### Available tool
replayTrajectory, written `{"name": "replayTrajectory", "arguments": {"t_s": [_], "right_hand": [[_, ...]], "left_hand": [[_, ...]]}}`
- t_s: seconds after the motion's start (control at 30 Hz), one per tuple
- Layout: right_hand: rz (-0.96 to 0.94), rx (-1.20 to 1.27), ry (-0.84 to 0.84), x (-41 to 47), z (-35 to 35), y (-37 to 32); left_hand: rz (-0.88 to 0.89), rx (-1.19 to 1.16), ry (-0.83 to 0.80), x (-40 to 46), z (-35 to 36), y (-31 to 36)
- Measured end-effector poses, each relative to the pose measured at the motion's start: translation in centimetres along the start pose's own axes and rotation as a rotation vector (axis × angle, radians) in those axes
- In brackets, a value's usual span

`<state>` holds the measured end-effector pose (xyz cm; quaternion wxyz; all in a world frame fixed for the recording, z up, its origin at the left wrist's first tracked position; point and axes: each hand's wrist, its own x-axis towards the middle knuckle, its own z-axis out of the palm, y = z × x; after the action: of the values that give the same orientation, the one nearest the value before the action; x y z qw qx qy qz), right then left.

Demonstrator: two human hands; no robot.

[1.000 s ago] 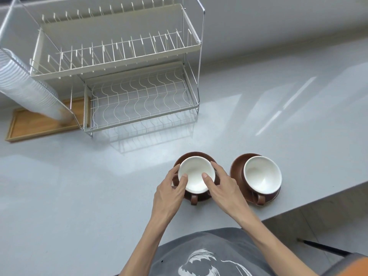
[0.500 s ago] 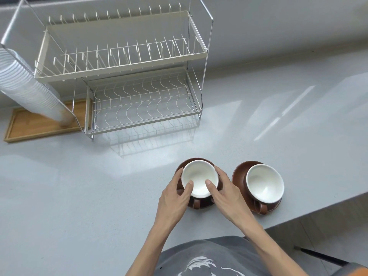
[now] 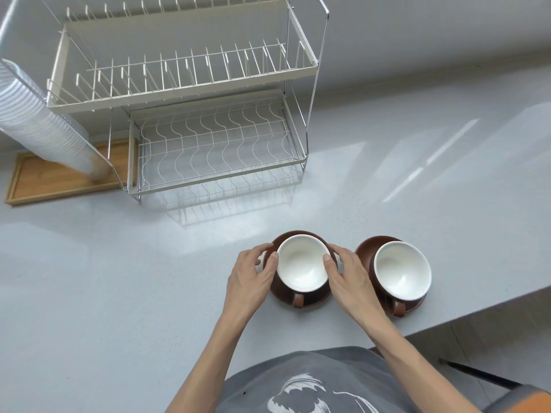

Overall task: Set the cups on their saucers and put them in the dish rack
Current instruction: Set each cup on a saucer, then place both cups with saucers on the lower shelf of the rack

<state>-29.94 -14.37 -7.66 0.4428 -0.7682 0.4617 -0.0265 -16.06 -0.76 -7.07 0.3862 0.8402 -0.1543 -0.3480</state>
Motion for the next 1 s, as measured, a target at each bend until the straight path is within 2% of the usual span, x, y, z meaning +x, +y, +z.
{"name": "replayTrajectory", "arguments": {"t_s": [0.13, 0.3, 0.63, 1.0], "right_hand": [[0.081, 0.087, -0.044, 0.4, 0.0, -0.5], [0.106, 0.130, -0.066, 0.8, -0.2, -0.8], [0.060, 0.127, -0.097, 2.1, -0.7, -2.8], [-0.074, 0.032, -0.157, 6.6, -2.1, -8.2]], "left_hand": [[-0.046, -0.029, -0.076, 0.8, 0.1, 0.1], [-0.087, -0.102, -0.090, 1.0, 0.1, -0.1], [-0.066, -0.204, -0.065, 1.2, -0.5, -0.6], [-0.036, -0.332, 0.044, 3.0, -3.4, 2.0]]}}
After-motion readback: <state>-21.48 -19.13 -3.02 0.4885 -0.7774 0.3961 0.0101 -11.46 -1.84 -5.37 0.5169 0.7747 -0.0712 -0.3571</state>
